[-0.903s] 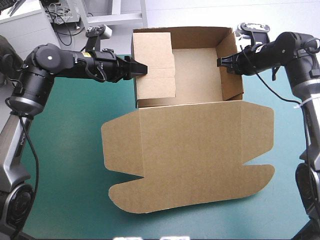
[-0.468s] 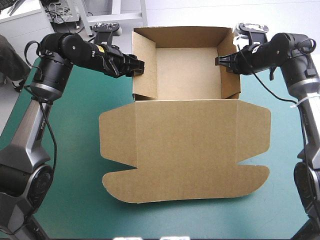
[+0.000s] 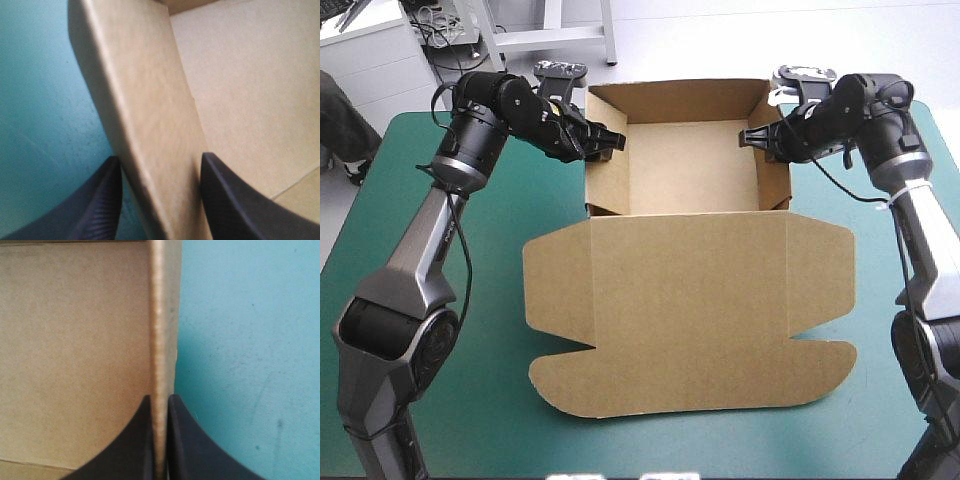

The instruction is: Fold the box

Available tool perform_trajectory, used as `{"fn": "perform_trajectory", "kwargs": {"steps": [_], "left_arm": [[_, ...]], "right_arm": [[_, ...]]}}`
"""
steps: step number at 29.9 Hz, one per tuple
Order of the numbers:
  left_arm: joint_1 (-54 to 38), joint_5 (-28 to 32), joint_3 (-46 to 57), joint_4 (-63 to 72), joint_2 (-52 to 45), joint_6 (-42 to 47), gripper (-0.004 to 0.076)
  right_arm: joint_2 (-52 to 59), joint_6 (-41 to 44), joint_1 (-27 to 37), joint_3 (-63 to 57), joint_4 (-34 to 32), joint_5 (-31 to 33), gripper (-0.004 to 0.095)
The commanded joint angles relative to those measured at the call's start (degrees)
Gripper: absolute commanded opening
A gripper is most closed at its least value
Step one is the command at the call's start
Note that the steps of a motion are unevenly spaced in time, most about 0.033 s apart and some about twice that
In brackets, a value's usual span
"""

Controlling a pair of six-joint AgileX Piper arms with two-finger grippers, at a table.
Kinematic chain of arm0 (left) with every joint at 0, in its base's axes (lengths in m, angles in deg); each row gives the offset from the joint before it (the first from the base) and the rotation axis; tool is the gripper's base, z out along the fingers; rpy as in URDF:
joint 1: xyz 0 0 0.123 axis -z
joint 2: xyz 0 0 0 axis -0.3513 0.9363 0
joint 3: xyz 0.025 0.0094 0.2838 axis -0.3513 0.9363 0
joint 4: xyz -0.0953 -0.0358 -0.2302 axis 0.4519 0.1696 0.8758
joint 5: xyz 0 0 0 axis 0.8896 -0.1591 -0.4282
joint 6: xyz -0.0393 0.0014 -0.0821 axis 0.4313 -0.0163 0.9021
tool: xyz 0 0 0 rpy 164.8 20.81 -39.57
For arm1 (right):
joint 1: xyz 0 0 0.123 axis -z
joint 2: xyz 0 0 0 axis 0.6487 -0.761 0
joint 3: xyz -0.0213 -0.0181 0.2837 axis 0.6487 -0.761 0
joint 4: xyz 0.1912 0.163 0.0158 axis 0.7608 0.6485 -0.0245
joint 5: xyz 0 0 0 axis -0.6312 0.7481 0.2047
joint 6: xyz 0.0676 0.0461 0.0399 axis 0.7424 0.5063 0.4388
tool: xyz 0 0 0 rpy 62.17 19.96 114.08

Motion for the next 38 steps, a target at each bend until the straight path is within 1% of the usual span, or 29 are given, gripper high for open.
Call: {"fn": "perform_trajectory", "kwargs": {"steps": [1, 3, 8, 10, 14, 17, 24, 33, 38], "left_arm": [[0.16, -2.38, -1.81, -0.02, -1.43, 0.76, 0.0294], [0.16, -2.38, -1.81, -0.9, -0.78, 0.76, 0.0242], [0.16, -2.12, -1.81, -3.89, -0.24, 0.76, 0.0023], [0.16, -1.65, -1.81, -4.27, -0.24, 0.66, -0.0031], [0.16, -0.83, -1.81, -4.84, 0.46, 0.66, -0.0032], [0.16, -1.96, -1.81, -4.84, 2.51, 0.76, -0.0032], [0.16, -2.25, -1.7, -4.5, 7.08, 1.48, -0.0032], [0.16, -1.43, -1.42, -4.99, 11.31, 1.38, -0.0032], [0.16, -1.43, -1.32, -5.62, 12.76, 1.38, -0.0032]], "right_arm": [[2.4, 0.14, -1.72, 1.64, 2.02, -2.82, -0.0012], [2.13, 0.45, -2.29, 1.64, 1.79, -3.61, -0.0011], [1.01, 1.4, -2.29, 1.64, 1.48, -3.75, -0.0012], [0.28, 1.74, -2.29, 1.64, 1.61, -3.39, -0.0011], [-1.73, 1.95, -2.29, 1.64, 1.6, -1.63, -0.0009], [-3.13, 1.95, -2.29, 1.64, 1.36, -0.69, -0.0009], [-6.21, 2.39, -2.29, 1.74, -1.81, -0.55, -0.0009], [-11.81, 2.39, -2.38, 1.74, -0.75, 0.1, -0.0008], [-12.51, 1.08, -2.38, 1.74, -0.22, -0.6, -0.0008]]}}
